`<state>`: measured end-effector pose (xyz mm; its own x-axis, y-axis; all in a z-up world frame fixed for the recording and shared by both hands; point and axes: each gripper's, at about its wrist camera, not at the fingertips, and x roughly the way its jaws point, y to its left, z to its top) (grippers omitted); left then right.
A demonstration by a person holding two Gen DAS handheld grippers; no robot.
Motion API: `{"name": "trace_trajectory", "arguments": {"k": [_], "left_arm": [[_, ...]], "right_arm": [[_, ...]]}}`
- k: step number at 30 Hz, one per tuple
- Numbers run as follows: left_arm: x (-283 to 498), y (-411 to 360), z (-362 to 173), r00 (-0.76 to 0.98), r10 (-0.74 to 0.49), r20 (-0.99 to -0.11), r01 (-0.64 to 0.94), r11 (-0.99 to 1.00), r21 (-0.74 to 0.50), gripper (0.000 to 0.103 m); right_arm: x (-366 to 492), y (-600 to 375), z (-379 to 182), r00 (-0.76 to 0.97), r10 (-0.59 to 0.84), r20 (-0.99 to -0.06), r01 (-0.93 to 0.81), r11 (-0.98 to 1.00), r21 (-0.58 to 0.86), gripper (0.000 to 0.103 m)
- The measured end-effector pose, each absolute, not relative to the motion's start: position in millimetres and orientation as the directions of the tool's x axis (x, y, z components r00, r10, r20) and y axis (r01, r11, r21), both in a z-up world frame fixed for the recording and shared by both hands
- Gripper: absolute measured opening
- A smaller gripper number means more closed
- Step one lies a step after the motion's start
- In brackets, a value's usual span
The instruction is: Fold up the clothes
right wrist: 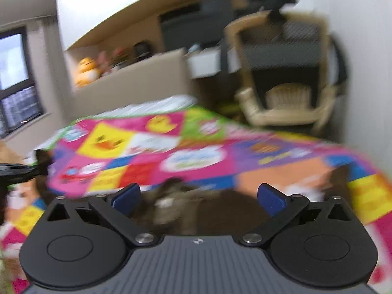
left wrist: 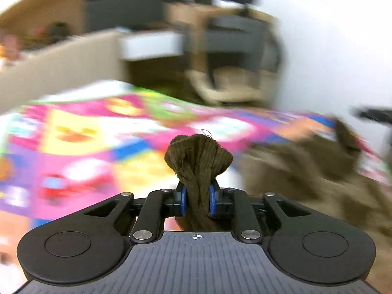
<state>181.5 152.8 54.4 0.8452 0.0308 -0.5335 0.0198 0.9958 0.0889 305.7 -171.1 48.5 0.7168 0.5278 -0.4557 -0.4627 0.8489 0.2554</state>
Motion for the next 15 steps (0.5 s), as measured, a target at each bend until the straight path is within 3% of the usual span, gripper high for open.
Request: {"name": "trace_trajectory", "arguments": {"k": [4,11,15], "left_arm": [[189.1,216.3,48.6,0.837,0.183,-0.517,-0.181,0.982,0.054,0.019],[175.0,266.6,28.9,0.834,0.183,-0.521,-0.259,0.963,-0.077,0.019],[161.1,284.2,26.3,0.852,0.146,-0.503,-0.241,0.962,-0.129,0.020]], "right_arm": [[328.2,-96.4,45.5,0.580,0.597,-0.555,-0.589,0.777,0.221,0.103],[402.4,2.9,-4.8,0.357,0.575,-0.736,-0.593,0.748,0.297,0.103],[432.7,40.6,-12.0,0.245,0.674,-0.697,-0.599,0.670,0.438,0.098]]}}
